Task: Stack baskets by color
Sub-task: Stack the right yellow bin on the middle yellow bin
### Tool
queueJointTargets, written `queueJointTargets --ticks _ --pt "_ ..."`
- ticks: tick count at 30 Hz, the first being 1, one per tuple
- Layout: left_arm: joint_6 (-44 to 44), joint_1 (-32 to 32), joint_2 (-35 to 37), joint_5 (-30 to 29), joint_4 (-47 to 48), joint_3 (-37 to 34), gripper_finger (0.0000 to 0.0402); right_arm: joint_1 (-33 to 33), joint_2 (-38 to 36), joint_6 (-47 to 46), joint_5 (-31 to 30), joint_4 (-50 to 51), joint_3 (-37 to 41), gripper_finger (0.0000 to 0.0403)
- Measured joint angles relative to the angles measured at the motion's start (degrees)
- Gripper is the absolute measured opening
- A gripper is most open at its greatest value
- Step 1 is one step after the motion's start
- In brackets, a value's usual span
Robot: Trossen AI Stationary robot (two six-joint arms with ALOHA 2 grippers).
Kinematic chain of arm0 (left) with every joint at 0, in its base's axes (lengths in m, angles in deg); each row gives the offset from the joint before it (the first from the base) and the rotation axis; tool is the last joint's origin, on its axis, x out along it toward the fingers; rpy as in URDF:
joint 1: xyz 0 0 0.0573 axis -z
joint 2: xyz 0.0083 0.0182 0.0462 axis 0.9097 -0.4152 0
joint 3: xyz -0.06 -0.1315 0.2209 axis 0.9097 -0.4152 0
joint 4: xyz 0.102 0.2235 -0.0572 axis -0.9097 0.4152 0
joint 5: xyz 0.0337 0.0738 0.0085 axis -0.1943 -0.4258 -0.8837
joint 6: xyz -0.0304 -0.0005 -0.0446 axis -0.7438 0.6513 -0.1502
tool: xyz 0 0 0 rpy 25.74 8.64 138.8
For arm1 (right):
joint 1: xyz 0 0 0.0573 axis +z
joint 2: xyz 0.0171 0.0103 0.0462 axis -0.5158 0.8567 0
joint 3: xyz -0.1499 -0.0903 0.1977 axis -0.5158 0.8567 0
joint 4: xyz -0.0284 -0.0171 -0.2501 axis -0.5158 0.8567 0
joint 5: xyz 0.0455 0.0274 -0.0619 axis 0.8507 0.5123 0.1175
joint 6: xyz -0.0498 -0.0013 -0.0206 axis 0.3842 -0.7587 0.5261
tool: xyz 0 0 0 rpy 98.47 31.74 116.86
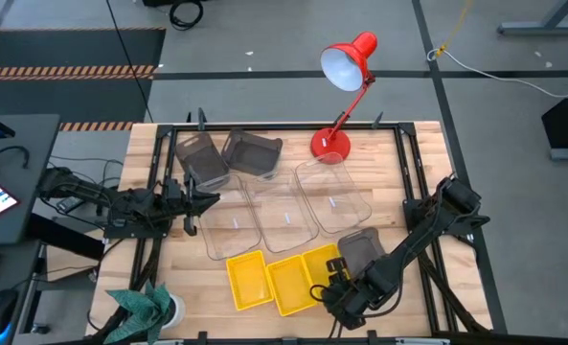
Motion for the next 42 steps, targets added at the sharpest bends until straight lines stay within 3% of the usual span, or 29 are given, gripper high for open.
queueJointTargets --ticks 14,28,42 --pt "0.04 0.00 0.00 0.00 0.00 0.00 0.0036 0.36 0.02 -2.71 -1.17 -10.04 8.71 0.0158" --pt "0.02 -0.01 0.00 0.00 0.00 -0.02 0.0030 0.32 0.02 -2.74 1.32 -12.05 9.92 0.0009" --pt "0.02 0.00 0.01 0.00 -0.02 0.00 0.0030 0.34 0.03 -2.37 1.62 0.47 0.97 0.0005"
